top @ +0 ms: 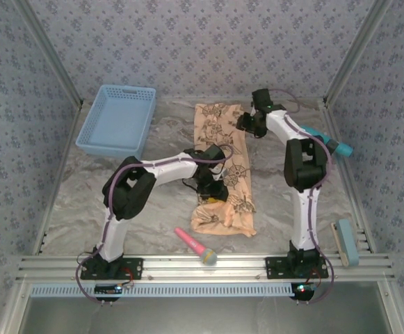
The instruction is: Fold the inside-out t-shirt
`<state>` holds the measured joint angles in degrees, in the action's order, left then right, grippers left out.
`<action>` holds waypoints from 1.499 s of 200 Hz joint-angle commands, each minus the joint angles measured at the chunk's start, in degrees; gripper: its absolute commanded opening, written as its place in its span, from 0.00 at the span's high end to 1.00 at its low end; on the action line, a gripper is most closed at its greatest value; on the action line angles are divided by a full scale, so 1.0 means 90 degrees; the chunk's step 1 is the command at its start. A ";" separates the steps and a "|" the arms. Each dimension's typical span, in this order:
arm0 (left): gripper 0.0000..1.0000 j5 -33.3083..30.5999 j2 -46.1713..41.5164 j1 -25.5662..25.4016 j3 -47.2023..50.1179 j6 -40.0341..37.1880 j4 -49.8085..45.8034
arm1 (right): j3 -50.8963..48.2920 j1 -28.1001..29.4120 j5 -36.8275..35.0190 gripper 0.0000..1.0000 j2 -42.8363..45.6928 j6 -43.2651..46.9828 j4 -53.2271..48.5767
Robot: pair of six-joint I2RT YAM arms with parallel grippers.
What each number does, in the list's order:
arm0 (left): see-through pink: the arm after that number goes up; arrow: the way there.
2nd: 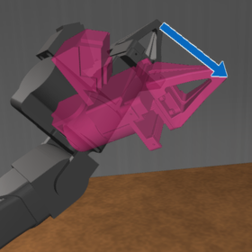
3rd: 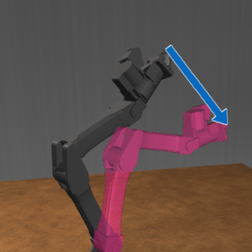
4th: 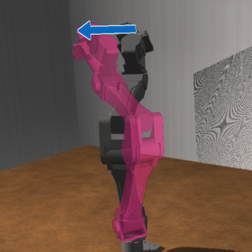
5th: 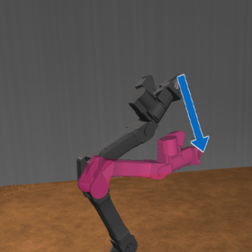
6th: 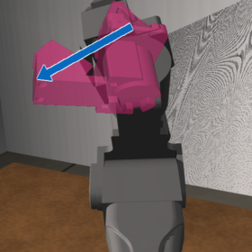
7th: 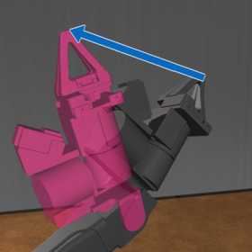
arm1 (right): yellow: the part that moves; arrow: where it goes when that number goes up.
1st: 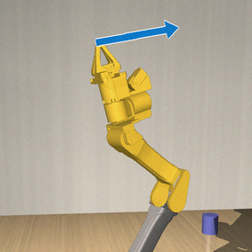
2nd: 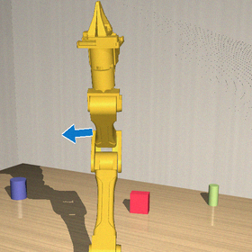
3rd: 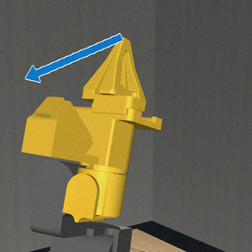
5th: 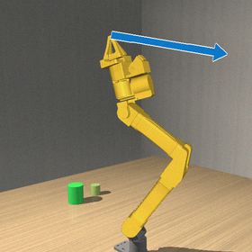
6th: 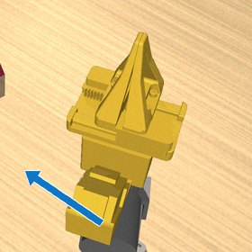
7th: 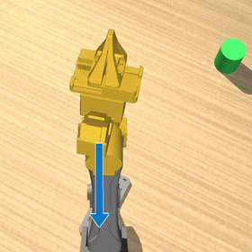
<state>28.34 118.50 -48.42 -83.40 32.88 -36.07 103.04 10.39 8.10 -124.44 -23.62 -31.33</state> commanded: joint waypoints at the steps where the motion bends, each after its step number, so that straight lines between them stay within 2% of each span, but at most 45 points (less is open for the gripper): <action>1: 0.63 0.0390 -0.0360 -0.0010 -0.0054 0.0568 0.0429 | -0.0827 -0.0093 -0.0277 0.46 0.1547 0.0518 -0.0081; 28: 0.62 0.0119 -0.0767 0.0043 -0.0474 -0.0334 -0.0049 | -0.2423 -0.0147 0.0235 0.46 0.3288 0.1393 0.0452; 46: 0.61 -0.0581 -0.1487 0.0101 -0.0356 -0.1212 -0.0264 | -0.3033 -0.0149 0.0420 0.48 0.4161 0.2197 0.0837; 60: 0.61 -0.1086 -0.2358 0.0244 0.0344 -0.1789 0.0320 | -0.3154 -0.0099 0.0558 0.46 0.4561 0.3185 0.0905; 67: 0.59 -0.1014 -0.2763 0.0377 0.0796 -0.2193 0.0780 | -0.3270 -0.0078 0.0832 0.45 0.4771 0.3911 0.0899; 74: 0.57 -0.0705 -0.3162 0.0511 0.1254 -0.2948 0.1217 | -0.3452 -0.0066 0.1380 0.43 0.4980 0.4634 0.0851; 82: 0.43 -0.0634 -0.3559 0.0599 0.1800 -0.3720 0.1618 | -0.3735 0.0010 0.1843 0.42 0.5310 0.5555 0.0739; 86: 0.19 -0.0707 -0.3733 0.0625 0.2078 -0.4066 0.1765 | -0.3921 0.0059 0.2019 0.41 0.5481 0.6049 0.0651; 87: 0.05 -0.0717 -0.3777 0.0625 0.2147 -0.4066 0.1798 | -0.4062 0.0084 0.2142 0.40 0.5569 0.6322 0.0586; 90: 0.01 -0.0684 -0.3890 0.0649 0.2325 -0.4422 0.1897 | -0.4170 0.0092 0.2265 0.40 0.5656 0.6569 0.0519; 96: 0.00 -0.0451 -0.4072 0.0674 0.2687 -0.5270 0.1907 | -0.4452 0.0132 0.2702 0.37 0.5932 0.7445 0.0251; 102: 0.00 -0.0308 -0.4210 0.0665 0.2972 -0.6034 0.1874 | -0.4721 0.0138 0.3108 0.30 0.6197 0.8359 -0.0143; 111: 0.00 -0.0436 -0.4312 0.0633 0.3353 -0.6713 0.1938 | -0.5061 0.0221 0.3411 0.20 0.6555 0.9425 -0.0750; 131: 0.00 -0.0307 -0.4207 0.0333 0.3341 -0.8199 0.0996 | -0.5509 0.0523 0.3421 0.16 0.6977 1.0281 -0.1724; 143: 0.00 -0.0318 -0.4153 0.0083 0.3535 -0.9009 0.0767 | -0.5774 0.0884 0.3296 0.14 0.7082 1.0331 -0.2080; 159: 0.00 -0.0415 -0.4150 0.0001 0.4032 -0.9837 0.1095 | -0.6266 0.1462 0.2830 0.13 0.7094 1.0119 -0.2037; 171: 0.00 -0.0614 -0.4002 -0.0007 0.4106 -1.0138 0.1259 | -0.6591 0.1807 0.2403 0.12 0.6959 1.0046 -0.1925; 186: 0.02 -0.0649 -0.3706 -0.0002 0.3835 -1.0532 0.0984 | -0.6814 0.2094 0.1830 0.11 0.6661 0.9942 -0.1653; 200: 0.04 -0.0641 -0.3443 -0.0005 0.3570 -1.0780 0.0811 | -0.7032 0.2179 0.1555 0.05 0.6479 0.9869 -0.1370; 221: 0.07 -0.0678 -0.3148 -0.0048 0.3436 -1.1111 0.0956 | -0.7248 0.2197 0.1127 0.05 0.6343 0.9688 -0.0743; 242: 0.12 -0.0645 -0.2837 -0.0163 0.3151 -1.1297 0.0856 | -0.7517 0.2162 0.1078 0.05 0.6281 0.9461 -0.0032; 285: 0.16 -0.0368 -0.2628 -0.0251 0.2964 -1.1585 0.0639 | -0.7670 0.2282 0.0883 0.05 0.6066 0.9547 -0.0132; 300: 0.16 -0.0313 -0.2576 -0.0345 0.2945 -1.1658 0.0514 | -0.7672 0.2333 0.0999 0.02 0.5978 0.9548 -0.0316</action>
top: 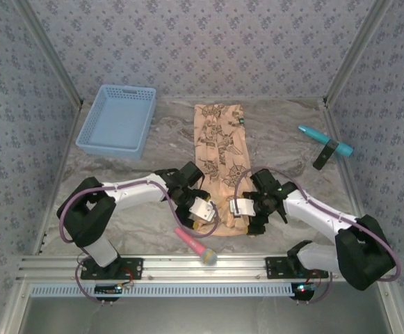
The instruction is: Fold the inside-out t-shirt
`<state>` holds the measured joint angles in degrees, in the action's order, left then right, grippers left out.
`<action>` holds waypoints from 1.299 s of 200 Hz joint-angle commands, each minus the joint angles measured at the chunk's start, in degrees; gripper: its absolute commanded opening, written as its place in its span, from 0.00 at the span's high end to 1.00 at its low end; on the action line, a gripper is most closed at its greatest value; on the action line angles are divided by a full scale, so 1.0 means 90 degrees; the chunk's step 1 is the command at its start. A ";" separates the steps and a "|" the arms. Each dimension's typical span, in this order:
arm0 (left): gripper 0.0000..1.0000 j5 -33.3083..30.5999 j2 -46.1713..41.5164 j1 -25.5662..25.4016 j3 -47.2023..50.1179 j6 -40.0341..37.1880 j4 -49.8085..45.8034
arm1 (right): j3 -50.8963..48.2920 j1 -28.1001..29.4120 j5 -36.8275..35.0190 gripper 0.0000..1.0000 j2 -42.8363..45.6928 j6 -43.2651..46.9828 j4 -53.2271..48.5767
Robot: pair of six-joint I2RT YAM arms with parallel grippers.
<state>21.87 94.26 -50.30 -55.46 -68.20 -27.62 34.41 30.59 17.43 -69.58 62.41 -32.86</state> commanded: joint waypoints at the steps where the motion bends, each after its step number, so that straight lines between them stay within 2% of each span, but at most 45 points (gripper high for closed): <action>1: 0.16 0.0409 0.0125 -0.0140 -0.0162 -0.0423 -0.0436 | -0.0045 0.0093 -0.0040 0.02 -0.0129 -0.0016 -0.0147; 26: 0.16 0.0536 0.0189 -0.0246 -0.0262 -0.0396 -0.0792 | 0.0009 0.0380 0.0016 0.01 -0.0356 -0.0091 -0.0579; 43: 0.16 0.0580 0.0027 -0.0352 -0.0250 -0.0333 -0.1052 | 0.0270 0.0385 0.0320 0.01 -0.0391 -0.0190 -0.1069; 57: 0.16 0.0646 -0.0191 -0.0385 -0.0043 -0.0339 -0.0937 | 0.0207 0.0395 0.0277 0.01 -0.0317 -0.0167 -0.1032; 90: 0.17 0.0399 -0.0159 -0.0387 0.0434 -0.0318 -0.0093 | -0.0408 0.0573 -0.0911 0.02 -0.0178 -0.0203 0.0140; 108: 0.24 0.0256 0.0104 -0.0388 0.0281 -0.0266 -0.0048 | -0.0660 0.0643 -0.1372 0.06 -0.0122 -0.0181 0.0611; 118: 0.32 0.0260 0.0204 -0.0387 0.0246 -0.0221 -0.0047 | -0.0790 0.0756 -0.1640 0.13 -0.0075 -0.0184 0.0829; 125: 0.38 0.0275 0.0239 -0.0387 0.0268 -0.0166 -0.0004 | -0.0816 0.0841 -0.1839 0.25 -0.0055 -0.0186 0.0859; 130: 0.41 0.0267 0.0240 -0.0388 0.0305 -0.0109 0.0050 | -0.0772 0.0931 -0.1968 0.34 -0.0091 -0.0195 0.0803; 148: 0.61 0.0256 0.0160 -0.0407 0.0382 -0.0069 0.0080 | -0.0367 0.1248 -0.2426 0.76 -0.0243 -0.0236 0.0065; 155: 0.70 0.0268 0.0120 -0.0407 0.0357 -0.0077 0.0035 | -0.0318 0.1311 -0.2513 0.89 -0.0212 -0.0261 -0.0098; 162: 0.79 0.0274 0.0089 -0.0407 0.0290 -0.0078 -0.0059 | -0.0320 0.1363 -0.2518 0.97 -0.0098 -0.0286 -0.0147; 175: 0.91 0.0293 0.0028 -0.0407 0.0087 -0.0078 -0.0333 | -0.0391 0.1360 -0.2311 0.99 0.0249 -0.0390 -0.0147; 194: 0.94 0.0306 -0.0122 -0.0407 -0.0251 -0.0016 -0.0923 | -0.0353 0.1262 -0.1812 1.00 0.0894 -0.0423 -0.0403; 199: 0.98 0.0305 -0.0183 -0.0407 -0.0313 0.0009 -0.1057 | -0.0323 0.1202 -0.1731 1.00 0.1027 -0.0456 -0.0411; 241: 1.00 0.0477 -0.1029 -0.0397 -0.0351 0.0380 -0.1911 | 0.0132 0.0045 -0.0155 1.00 0.1989 -0.0316 -0.1152; 260: 1.00 0.0806 -0.1463 -0.0397 -0.0326 0.0674 -0.2317 | 0.0552 0.0008 0.0413 1.00 0.2068 0.0059 -0.1997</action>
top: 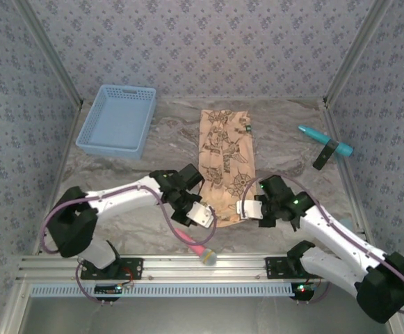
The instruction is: Fold the inside-out t-shirt
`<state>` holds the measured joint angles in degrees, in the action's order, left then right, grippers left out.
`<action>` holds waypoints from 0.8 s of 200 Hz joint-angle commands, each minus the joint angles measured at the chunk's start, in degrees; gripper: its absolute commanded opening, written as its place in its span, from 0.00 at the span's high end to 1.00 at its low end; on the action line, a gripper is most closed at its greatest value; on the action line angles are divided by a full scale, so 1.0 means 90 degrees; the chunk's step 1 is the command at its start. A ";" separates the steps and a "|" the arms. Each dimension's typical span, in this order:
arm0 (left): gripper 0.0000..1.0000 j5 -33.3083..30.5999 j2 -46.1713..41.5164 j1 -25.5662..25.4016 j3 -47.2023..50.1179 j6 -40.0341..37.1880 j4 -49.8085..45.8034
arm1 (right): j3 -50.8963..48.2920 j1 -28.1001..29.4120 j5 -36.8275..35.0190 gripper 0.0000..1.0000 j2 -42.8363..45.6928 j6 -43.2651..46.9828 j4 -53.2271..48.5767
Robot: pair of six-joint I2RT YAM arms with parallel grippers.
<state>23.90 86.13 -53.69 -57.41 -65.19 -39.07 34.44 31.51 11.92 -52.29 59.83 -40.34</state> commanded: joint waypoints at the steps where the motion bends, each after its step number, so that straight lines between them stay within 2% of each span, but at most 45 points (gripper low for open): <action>1: 1.00 0.0608 -0.0582 -0.0025 -0.0118 0.0364 -0.1066 | 0.0573 -0.0079 0.1046 1.00 0.0147 0.0355 -0.1223; 19: 1.00 0.1221 -0.1038 -0.0058 -0.0179 0.0773 -0.1561 | 0.1014 0.0435 0.1224 1.00 0.0152 0.0458 -0.2133; 44: 1.00 0.1938 -0.1426 -0.0292 -0.0513 0.1613 -0.2479 | 0.1949 0.1408 0.1415 1.00 0.0074 0.0025 -0.3347; 64: 1.00 0.2335 -0.1680 -0.0400 -0.0818 0.2300 -0.2860 | 0.2804 0.1619 0.2048 1.00 -0.0159 -0.0529 -0.4177; 86: 1.00 0.2432 -0.2121 -0.0421 -0.0980 0.2467 -0.2877 | 0.3637 0.1587 0.2256 1.00 -0.0759 -0.0630 -0.5022; 107: 0.99 0.2360 -0.2388 -0.0218 -0.1087 0.2216 -0.2790 | 0.4488 0.1194 0.2362 1.00 -0.1417 -0.0315 -0.5605; 128: 1.00 0.2154 -0.2276 0.0552 -0.1111 0.1761 -0.2438 | 0.4894 0.0269 0.2571 1.00 -0.1957 0.0126 -0.5371; 143: 1.00 0.2118 -0.1922 0.1172 -0.1213 0.1540 -0.2142 | 0.4978 -0.0271 0.2605 1.00 -0.2391 0.0284 -0.4993; 160: 1.00 0.2350 -0.1153 0.1650 -0.1788 0.1014 -0.2541 | 0.5206 -0.0675 0.2512 1.00 -0.3056 0.0353 -0.4731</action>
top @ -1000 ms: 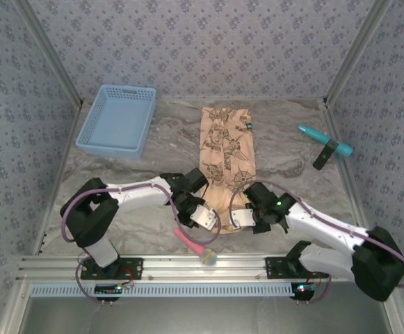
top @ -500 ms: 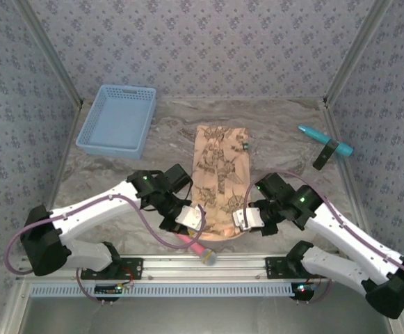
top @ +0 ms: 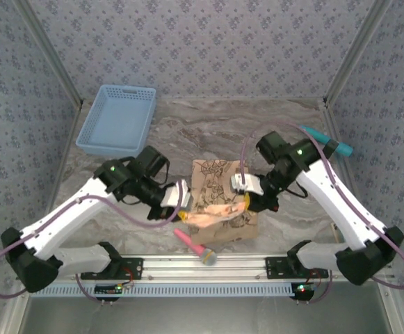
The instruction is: Fold the inside-out t-shirt
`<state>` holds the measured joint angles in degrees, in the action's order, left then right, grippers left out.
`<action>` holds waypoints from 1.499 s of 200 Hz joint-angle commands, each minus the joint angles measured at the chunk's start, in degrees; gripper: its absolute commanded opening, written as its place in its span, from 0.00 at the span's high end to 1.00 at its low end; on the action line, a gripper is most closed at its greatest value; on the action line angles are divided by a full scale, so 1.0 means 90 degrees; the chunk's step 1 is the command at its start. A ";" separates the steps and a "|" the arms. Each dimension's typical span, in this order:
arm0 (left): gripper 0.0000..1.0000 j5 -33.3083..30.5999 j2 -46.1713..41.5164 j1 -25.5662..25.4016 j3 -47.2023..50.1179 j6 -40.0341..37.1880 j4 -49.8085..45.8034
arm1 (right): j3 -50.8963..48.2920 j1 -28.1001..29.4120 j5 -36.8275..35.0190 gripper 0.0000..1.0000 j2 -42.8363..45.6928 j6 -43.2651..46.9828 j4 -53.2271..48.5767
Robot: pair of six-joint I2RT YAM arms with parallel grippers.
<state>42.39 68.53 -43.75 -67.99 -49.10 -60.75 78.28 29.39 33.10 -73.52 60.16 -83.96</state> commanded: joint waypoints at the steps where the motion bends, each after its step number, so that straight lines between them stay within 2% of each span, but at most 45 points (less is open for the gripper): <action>1: 1.00 0.0317 0.0851 0.0569 -0.0655 -0.0808 -0.0162 | 0.0354 -0.0461 0.0145 1.00 -0.0737 0.0327 0.0123; 18: 1.00 0.0436 0.1636 0.0868 -0.1348 -0.1212 -0.0669 | 0.0696 -0.0722 0.0076 1.00 -0.1361 0.0470 0.0147; 74: 1.00 0.0721 0.3831 0.1527 -0.3383 -0.1548 -0.1578 | 0.1642 -0.1272 0.0228 1.00 -0.2747 0.0718 0.0383; 123: 0.99 0.0972 0.5057 0.1868 -0.3858 -0.1199 -0.1285 | 0.2069 -0.1695 0.0188 0.98 -0.3939 0.0624 0.1191; 132: 0.89 0.1031 0.5278 0.1933 -0.3850 -0.0895 -0.0879 | 0.2024 -0.1769 0.0108 0.96 -0.4149 0.0332 0.1692; 137: 0.75 0.1045 0.5381 0.1982 -0.3803 -0.0588 -0.0507 | 0.1977 -0.1809 0.0071 0.91 -0.4262 0.0165 0.2072; 143: 0.56 0.1044 0.5508 0.2053 -0.3759 -0.0166 -0.0004 | 0.1905 -0.1838 -0.0068 0.77 -0.4388 -0.0116 0.2612; 144: 0.50 0.1048 0.5524 0.2065 -0.3747 -0.0104 0.0077 | 0.1892 -0.1839 -0.0106 0.76 -0.4413 -0.0182 0.2709; 145: 0.39 0.1055 0.5546 0.2081 -0.3736 -0.0034 0.0162 | 0.1885 -0.1839 -0.0144 0.75 -0.4436 -0.0255 0.2811; 146: 0.34 0.1063 0.5567 0.2099 -0.3731 0.0030 0.0243 | 0.1882 -0.1839 -0.0192 0.75 -0.4447 -0.0379 0.2911; 147: 0.17 0.1072 0.5588 0.2113 -0.3728 0.0062 0.0323 | 0.1870 -0.1839 -0.0241 0.75 -0.4477 -0.0495 0.3015; 148: 0.09 0.1076 0.5608 0.2129 -0.3727 0.0137 0.0402 | 0.1865 -0.1834 -0.0299 0.74 -0.4502 -0.0606 0.3120; 150: 0.03 0.1087 0.5649 0.2159 -0.3716 0.0286 0.0559 | 0.1860 -0.1826 -0.0424 0.74 -0.4550 -0.0819 0.3319; 159: 0.01 0.1138 0.5824 0.2328 -0.3751 0.0997 0.1256 | 0.1950 -0.1803 -0.0894 0.69 -0.4769 -0.1620 0.3943; 166: 0.01 0.1056 0.5910 0.2467 -0.3760 0.1921 0.1946 | 0.2046 -0.1810 -0.1451 0.66 -0.4889 -0.2365 0.4313; 174: 0.01 0.0656 0.5930 0.2630 -0.3742 0.3161 0.2785 | 0.2168 -0.1834 -0.2204 0.61 -0.4953 -0.3192 0.4708; 183: 0.00 0.0037 0.5885 0.2743 -0.3797 0.4232 0.3263 | 0.2325 -0.1871 -0.2580 0.57 -0.4964 -0.3742 0.4783; 192: 0.01 -0.0414 0.5753 0.2834 -0.3842 0.4811 0.3430 | 0.2308 -0.1902 -0.2670 0.54 -0.4825 -0.4032 0.4849; 209: 0.00 -0.0723 0.5397 0.2917 -0.3680 0.5228 0.3551 | 0.1635 -0.1871 -0.2625 0.53 -0.4170 -0.4198 0.5388; 232: 0.01 -0.0577 0.4703 0.2849 -0.2873 0.5540 0.4056 | 0.0314 -0.1871 -0.2662 0.51 -0.2991 -0.4595 0.6618; 246: 0.01 -0.0904 0.4238 0.2651 -0.2271 0.5576 0.4211 | -0.0371 -0.1726 -0.3162 0.51 -0.2273 -0.4768 0.7123; 262: 0.01 -0.1178 0.3741 0.2337 -0.1665 0.5625 0.4214 | -0.1225 -0.1343 -0.4200 0.49 -0.1377 -0.4787 0.7632; 265: 0.00 -0.1246 0.3634 0.2269 -0.1522 0.5640 0.4219 | -0.1383 -0.1245 -0.4401 0.45 -0.1210 -0.4777 0.7736; 267: 0.01 -0.1310 0.3557 0.2228 -0.1448 0.5651 0.4220 | -0.1491 -0.1178 -0.4557 0.37 -0.1093 -0.4772 0.7796; 269: 0.01 -0.1382 0.3479 0.2183 -0.1384 0.5658 0.4221 | -0.1576 -0.1122 -0.4708 0.27 -0.0980 -0.4766 0.7855; 271: 0.01 -0.1459 0.3401 0.2128 -0.1323 0.5675 0.4221 | -0.1651 -0.1072 -0.4827 0.08 -0.0877 -0.4769 0.7901; 273: 0.01 -0.1517 0.3315 0.2078 -0.1257 0.5681 0.4221 | -0.1721 -0.1013 -0.4932 0.02 -0.0765 -0.4775 0.7942; 284: 0.01 -0.2053 0.2850 0.1778 -0.0944 0.5717 0.4222 | -0.1942 -0.0815 -0.5395 0.00 -0.0234 -0.5051 0.7936; 300: 0.01 -0.2978 0.2169 0.1363 -0.0615 0.5997 0.4225 | -0.1914 -0.0863 -0.5101 0.00 0.0330 -0.6135 0.7436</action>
<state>27.49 96.23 -27.35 -76.86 0.67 -23.99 62.24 21.56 -6.26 -77.01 16.99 -17.72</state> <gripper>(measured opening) 0.994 0.980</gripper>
